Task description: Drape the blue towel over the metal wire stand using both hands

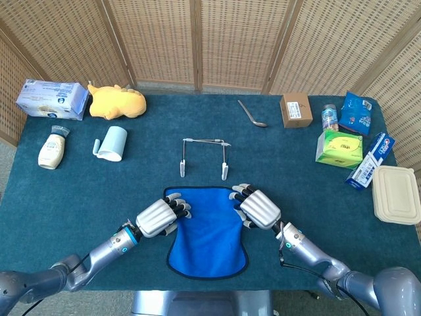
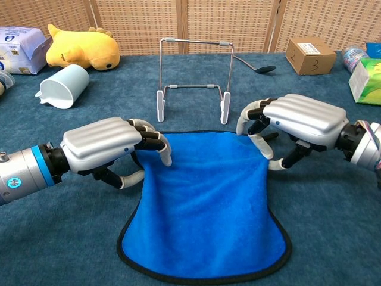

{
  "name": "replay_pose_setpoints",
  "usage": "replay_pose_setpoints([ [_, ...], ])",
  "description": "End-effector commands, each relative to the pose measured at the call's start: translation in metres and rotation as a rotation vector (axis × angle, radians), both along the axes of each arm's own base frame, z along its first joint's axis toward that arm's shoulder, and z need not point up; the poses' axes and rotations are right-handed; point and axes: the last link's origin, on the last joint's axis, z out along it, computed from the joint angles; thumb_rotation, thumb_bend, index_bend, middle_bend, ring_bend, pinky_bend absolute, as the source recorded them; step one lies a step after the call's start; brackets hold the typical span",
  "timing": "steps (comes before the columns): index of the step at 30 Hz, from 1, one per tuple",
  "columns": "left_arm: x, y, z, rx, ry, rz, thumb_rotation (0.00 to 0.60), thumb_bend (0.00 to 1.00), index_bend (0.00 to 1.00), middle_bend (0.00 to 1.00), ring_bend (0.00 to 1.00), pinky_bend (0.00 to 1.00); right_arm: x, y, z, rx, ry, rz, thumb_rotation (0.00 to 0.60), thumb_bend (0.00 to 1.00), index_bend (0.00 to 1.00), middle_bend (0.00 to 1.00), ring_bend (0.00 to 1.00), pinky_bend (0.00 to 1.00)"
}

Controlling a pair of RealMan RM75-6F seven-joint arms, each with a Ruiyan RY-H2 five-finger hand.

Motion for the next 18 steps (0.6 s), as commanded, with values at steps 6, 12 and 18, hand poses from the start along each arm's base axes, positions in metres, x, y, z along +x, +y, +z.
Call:
replay_pose_setpoints([
  [6, -0.0004, -0.0007, 0.0014, -0.002, -0.008, 0.009, 0.600, 0.60, 0.45, 0.30, 0.27, 0.18, 0.0006, 0.0003, 0.0002, 0.000, 0.000, 0.002, 0.600, 0.28, 0.72, 0.34, 0.20, 0.24],
  [12, -0.0008, -0.0009, 0.0019, 0.000, -0.010, 0.016, 0.600, 0.61, 0.63, 0.34, 0.28, 0.18, 0.0013, 0.0015, -0.0010, 0.007, 0.000, 0.005, 0.600, 0.28, 0.76, 0.35, 0.21, 0.24],
  [18, -0.0025, -0.0017, 0.0035, -0.002, -0.014, 0.029, 0.600, 0.61, 0.74, 0.40, 0.31, 0.18, 0.0036, 0.0030, -0.0018, 0.030, -0.025, -0.002, 0.600, 0.29, 0.85, 0.40, 0.23, 0.24],
])
